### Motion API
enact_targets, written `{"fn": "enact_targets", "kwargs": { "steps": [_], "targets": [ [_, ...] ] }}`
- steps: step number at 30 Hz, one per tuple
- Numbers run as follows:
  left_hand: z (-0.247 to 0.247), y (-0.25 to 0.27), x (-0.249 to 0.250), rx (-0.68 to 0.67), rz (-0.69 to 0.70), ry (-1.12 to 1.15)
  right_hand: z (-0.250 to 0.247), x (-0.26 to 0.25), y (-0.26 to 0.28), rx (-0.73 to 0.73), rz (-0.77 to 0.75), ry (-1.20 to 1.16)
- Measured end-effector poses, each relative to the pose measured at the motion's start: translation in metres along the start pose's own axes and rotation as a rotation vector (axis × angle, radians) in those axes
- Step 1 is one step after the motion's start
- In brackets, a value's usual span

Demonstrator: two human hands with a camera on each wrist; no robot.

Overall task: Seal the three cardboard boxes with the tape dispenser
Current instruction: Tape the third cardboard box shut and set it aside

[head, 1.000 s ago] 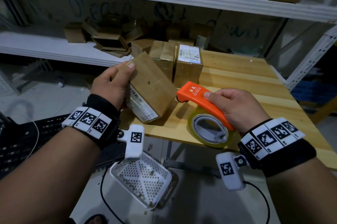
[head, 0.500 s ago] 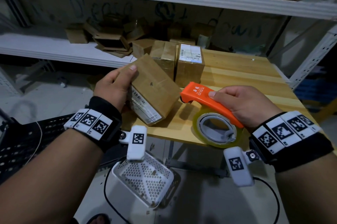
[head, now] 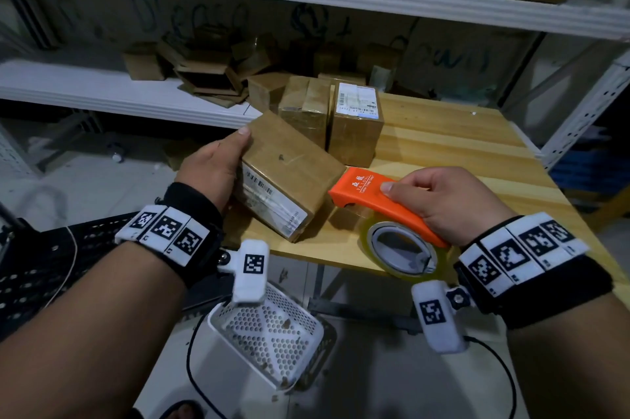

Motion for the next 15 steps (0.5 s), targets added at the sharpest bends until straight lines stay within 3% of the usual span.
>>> {"fn": "enact_targets", "kwargs": {
  "steps": [5, 11, 13, 15],
  "targets": [
    [-0.006, 0.005, 0.008, 0.062, 0.120, -0.188, 0.000, -0.004, -0.001, -0.012, 0.022, 0.044],
    [-0.013, -0.009, 0.002, 0.130, 0.133, -0.430, 0.005, -0.008, -0.003, -0.027, 0.048, 0.064],
    [-0.013, -0.015, 0.010, 0.184, 0.293, -0.629, 0.007, -0.009, -0.003, -0.026, 0.045, 0.064],
    [0.000, -0.009, 0.029, 0.231, 0.571, -0.882, 0.008, -0.009, -0.003, -0.015, 0.044, 0.057]
  ]
}}
Point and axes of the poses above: each hand's wrist, its own y-axis away from the middle knuckle, its own z-axis out of the palm, x = y × z, the point moved 7 cm from there along -y, towards the middle knuckle, and after that the axes turned 4 degrees about -y, right-handed, at the moved point
